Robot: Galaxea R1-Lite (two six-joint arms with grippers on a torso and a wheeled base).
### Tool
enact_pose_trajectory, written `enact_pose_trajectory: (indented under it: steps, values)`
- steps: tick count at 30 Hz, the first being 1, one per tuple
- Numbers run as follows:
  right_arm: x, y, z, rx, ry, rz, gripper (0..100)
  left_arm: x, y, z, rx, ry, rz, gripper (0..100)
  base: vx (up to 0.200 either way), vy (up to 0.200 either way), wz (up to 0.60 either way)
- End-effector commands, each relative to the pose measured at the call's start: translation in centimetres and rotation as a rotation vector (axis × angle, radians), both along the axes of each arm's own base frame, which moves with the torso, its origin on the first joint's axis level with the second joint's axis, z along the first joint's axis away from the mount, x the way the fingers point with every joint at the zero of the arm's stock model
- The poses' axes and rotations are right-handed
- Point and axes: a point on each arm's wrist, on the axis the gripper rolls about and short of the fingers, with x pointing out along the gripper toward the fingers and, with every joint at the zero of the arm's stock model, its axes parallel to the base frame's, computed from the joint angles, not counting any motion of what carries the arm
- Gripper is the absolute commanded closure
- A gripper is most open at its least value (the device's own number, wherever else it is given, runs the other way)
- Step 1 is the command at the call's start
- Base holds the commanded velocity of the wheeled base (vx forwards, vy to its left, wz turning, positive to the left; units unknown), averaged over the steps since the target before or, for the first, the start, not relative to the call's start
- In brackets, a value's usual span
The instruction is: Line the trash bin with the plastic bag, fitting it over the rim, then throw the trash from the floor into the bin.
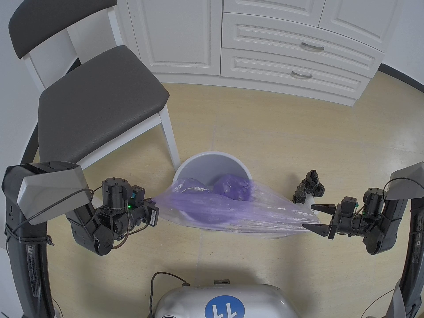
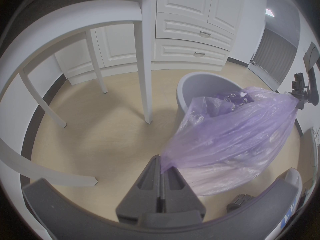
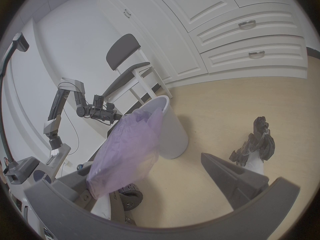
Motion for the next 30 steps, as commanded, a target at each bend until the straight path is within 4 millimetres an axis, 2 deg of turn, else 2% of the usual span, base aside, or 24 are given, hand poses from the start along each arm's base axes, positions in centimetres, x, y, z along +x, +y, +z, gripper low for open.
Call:
enact_pose_trajectory:
  steps: [1, 16, 22, 27, 29, 30]
  values:
    - [0.1, -0.2, 0.1, -0.002, -0.018, -0.005, 0, 0.1, 0.2, -0.2, 0.005, 0.009, 0.006, 100, 0.0, 0.0, 0.0]
    - [0.2, -1.4, 0.4, 0.014, -0.023, -0.014, 0, 0.3, 0.8, 0.2, 0.005, 0.006, 0.019, 100, 0.0, 0.0, 0.0]
    - [0.5, -1.2, 1.0, 0.015, -0.04, -0.018, 0, -0.1, 0.7, 0.8, 0.001, -0.004, 0.015, 100, 0.0, 0.0, 0.0]
    - [0.3, 0.9, 3.6, -0.007, -0.083, -0.086, 0, -2.6, -0.5, 3.8, -0.01, -0.038, -0.037, 100, 0.0, 0.0, 0.0]
    - [0.1, 2.4, 4.3, -0.036, -0.1, -0.161, 0, -3.1, -1.0, 4.0, -0.009, -0.038, -0.054, 100, 0.0, 0.0, 0.0]
    - [0.1, 2.6, 4.3, -0.038, -0.1, -0.165, 0, -3.1, -1.0, 4.0, -0.009, -0.038, -0.054, 100, 0.0, 0.0, 0.0]
